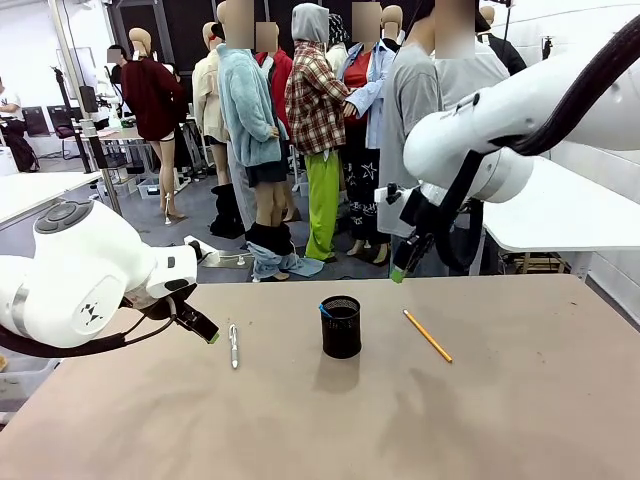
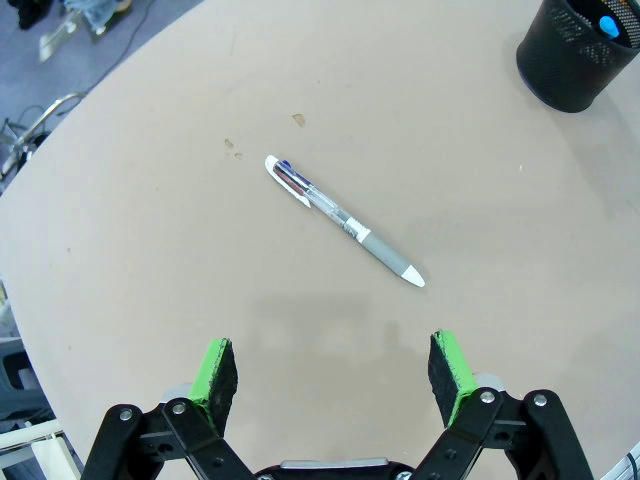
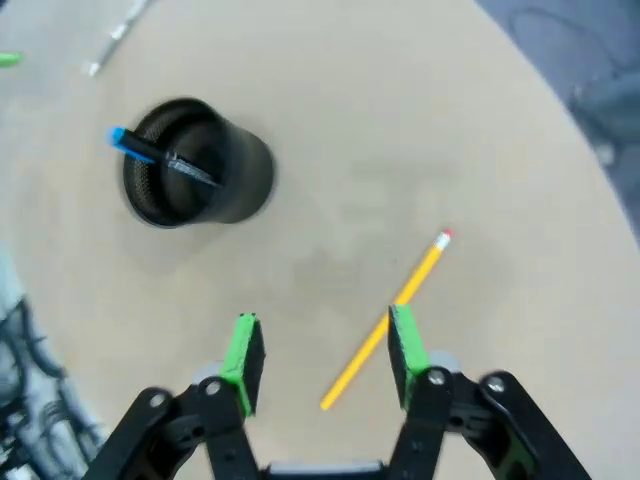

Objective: Place the pens into the pen holder.
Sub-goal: Pick up a writing instrument from the table and place it into the Pen holder.

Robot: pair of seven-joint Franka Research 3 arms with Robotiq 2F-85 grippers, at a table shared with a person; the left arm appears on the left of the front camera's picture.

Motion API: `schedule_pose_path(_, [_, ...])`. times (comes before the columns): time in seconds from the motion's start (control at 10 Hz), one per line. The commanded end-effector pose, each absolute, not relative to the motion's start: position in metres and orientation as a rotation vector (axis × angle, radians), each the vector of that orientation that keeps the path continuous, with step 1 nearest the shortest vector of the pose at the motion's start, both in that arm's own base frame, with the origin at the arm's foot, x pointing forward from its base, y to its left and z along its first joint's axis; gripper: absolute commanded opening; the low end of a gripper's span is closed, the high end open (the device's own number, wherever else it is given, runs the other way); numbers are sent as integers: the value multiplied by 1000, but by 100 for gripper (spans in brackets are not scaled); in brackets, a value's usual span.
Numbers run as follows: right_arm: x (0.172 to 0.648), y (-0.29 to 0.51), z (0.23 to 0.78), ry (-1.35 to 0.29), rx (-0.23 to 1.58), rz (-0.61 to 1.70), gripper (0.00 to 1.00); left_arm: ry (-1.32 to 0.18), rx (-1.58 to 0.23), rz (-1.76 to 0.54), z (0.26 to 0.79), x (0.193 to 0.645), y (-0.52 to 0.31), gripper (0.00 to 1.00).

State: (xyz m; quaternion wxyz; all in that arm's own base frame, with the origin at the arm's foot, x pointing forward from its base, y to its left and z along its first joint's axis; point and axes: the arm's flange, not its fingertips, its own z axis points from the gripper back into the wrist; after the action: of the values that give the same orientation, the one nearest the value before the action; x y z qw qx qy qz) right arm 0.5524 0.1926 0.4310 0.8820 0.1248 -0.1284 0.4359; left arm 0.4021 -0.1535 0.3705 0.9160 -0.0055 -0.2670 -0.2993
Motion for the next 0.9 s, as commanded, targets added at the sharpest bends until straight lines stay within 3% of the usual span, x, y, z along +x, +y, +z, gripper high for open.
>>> schedule_pose_path(0.0, [569,212,417,-189,123,830,63,-551,-15,-610,371,402,-151,100])
schedule_pose_path(0.3, [569,223,385,-160,-47,730,63,-551,-15,-610,371,402,-151,100])
schedule_pose_path(0.8, [582,226,342,-95,-29,686,63,-551,-15,-610,371,402,-151,100])
